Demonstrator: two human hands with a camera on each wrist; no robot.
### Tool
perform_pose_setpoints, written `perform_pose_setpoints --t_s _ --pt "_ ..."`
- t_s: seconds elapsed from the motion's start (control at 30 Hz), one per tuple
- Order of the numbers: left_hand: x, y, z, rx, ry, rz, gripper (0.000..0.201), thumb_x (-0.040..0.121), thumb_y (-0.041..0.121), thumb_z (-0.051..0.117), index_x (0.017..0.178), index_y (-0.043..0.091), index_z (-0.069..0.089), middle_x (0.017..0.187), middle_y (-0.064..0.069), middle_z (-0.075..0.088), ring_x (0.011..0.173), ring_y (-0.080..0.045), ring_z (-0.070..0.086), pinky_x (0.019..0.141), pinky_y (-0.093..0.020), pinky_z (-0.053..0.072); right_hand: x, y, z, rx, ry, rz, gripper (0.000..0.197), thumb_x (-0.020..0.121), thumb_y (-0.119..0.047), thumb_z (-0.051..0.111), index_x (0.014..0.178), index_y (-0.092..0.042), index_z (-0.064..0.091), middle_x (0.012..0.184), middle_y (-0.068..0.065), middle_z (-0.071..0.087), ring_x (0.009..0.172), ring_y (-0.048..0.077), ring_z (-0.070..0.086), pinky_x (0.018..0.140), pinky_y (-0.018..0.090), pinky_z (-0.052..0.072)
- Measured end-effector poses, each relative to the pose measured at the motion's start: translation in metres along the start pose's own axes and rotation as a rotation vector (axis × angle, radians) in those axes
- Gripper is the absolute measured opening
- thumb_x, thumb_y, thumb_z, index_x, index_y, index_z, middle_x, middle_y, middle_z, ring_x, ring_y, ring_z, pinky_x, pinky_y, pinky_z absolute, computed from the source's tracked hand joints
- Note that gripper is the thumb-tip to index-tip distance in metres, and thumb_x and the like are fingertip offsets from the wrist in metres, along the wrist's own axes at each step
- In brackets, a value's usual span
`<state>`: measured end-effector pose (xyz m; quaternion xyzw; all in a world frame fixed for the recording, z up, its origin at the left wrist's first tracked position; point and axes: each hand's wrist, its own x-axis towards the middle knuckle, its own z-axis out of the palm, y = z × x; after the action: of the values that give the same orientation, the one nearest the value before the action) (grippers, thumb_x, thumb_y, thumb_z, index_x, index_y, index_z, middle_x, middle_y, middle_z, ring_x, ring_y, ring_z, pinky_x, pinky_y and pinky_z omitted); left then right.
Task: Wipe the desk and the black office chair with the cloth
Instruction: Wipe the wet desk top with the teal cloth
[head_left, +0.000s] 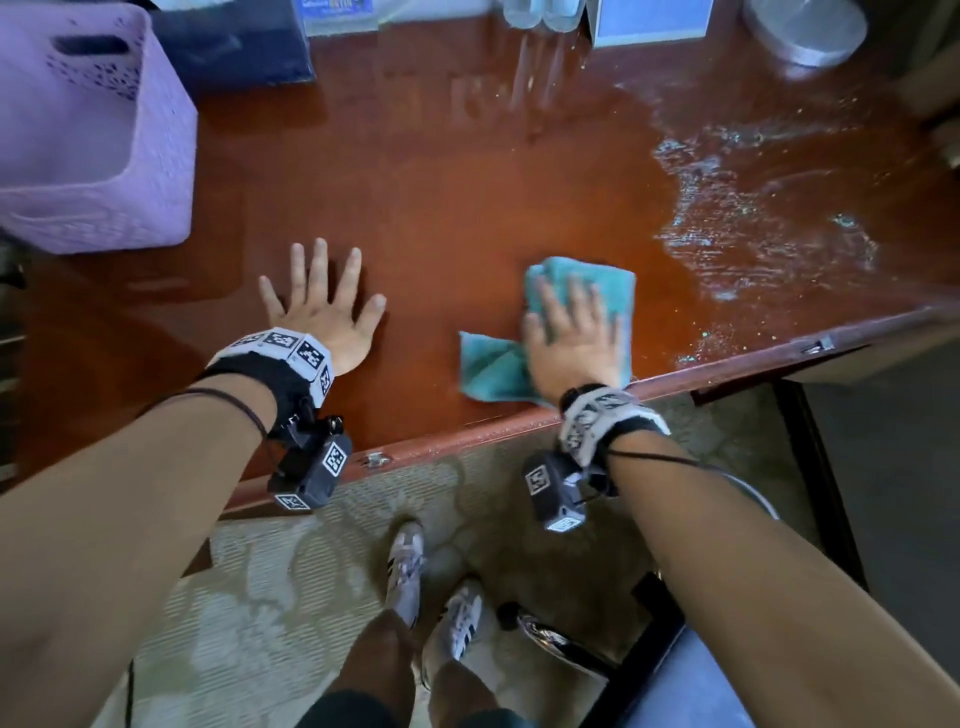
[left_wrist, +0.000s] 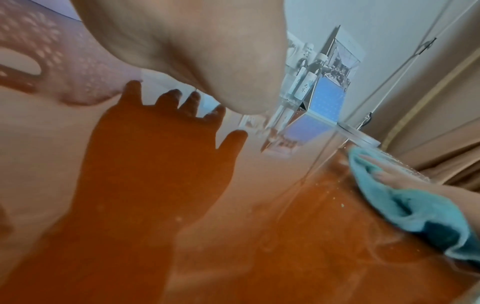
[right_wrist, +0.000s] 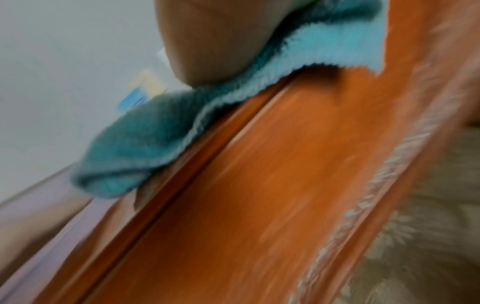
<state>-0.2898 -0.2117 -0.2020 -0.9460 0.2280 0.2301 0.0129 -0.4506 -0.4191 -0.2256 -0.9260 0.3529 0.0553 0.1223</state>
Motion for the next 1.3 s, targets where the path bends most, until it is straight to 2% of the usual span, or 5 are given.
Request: perform_pose_setpoints --t_s 0.2,0.4,0.6,1.03,1.3 --pt "-0.006 -0.006 0.007 -0.037 0.031 0.046 0.067 0.093 0.065 0.006 0.15 0.037 -0.017 0.155 0.003 -0.032 0.14 -0.017 -0.033 0.115 -0.053 -0.015 0.004 0.042 -0.011 0.196 0.093 0.524 0.055 0.097 -0.044 0.021 0.152 -0.041 0.01 0.162 -0.004 0.002 0.148 0.019 -0.004 0.117 0.054 -0.001" --pt "-0.015 -0.008 0.012 -0.041 0.043 0.137 0.066 0.092 0.067 0.006 0.149 0.04 -0.014 0.156 0.005 -0.029 0.141 -0.015 -0.031 0.114 -0.053 -0.015 -0.039 -0.107 0.032 -0.001 -0.064 -0.256 0.053 0.101 -0.042 0.016 0.152 -0.04 0.002 0.161 -0.009 -0.008 0.147 0.015 -0.012 0.118 0.049 -0.007" --pt "-0.005 0.01 0.011 0.015 0.082 0.239 0.062 0.093 0.065 0.005 0.149 0.042 -0.011 0.157 0.004 -0.026 0.143 -0.017 -0.029 0.112 -0.058 -0.015 -0.045 -0.072 0.021 0.026 -0.128 -0.511 0.052 0.103 -0.039 0.024 0.153 -0.032 0.012 0.16 -0.014 0.001 0.147 0.007 -0.009 0.12 0.041 -0.005" --pt "0.02 -0.09 -0.017 0.062 0.143 0.044 0.056 0.099 0.049 0.009 0.15 0.037 -0.013 0.158 0.004 -0.023 0.145 -0.019 -0.024 0.114 -0.059 -0.009 0.007 -0.11 0.025 0.148 0.026 0.25 0.059 0.099 -0.045 0.022 0.154 -0.033 0.003 0.161 -0.009 -0.005 0.148 0.016 -0.008 0.119 0.047 -0.005" --pt "0.024 -0.07 -0.005 -0.019 0.122 0.12 0.054 0.1 0.047 0.01 0.152 0.039 -0.004 0.16 0.007 -0.013 0.147 -0.017 -0.015 0.116 -0.056 -0.006 -0.037 -0.174 0.044 0.036 -0.082 -0.44 0.054 0.1 -0.047 0.025 0.152 -0.034 0.016 0.16 -0.014 0.005 0.148 0.01 -0.003 0.12 0.043 -0.002"
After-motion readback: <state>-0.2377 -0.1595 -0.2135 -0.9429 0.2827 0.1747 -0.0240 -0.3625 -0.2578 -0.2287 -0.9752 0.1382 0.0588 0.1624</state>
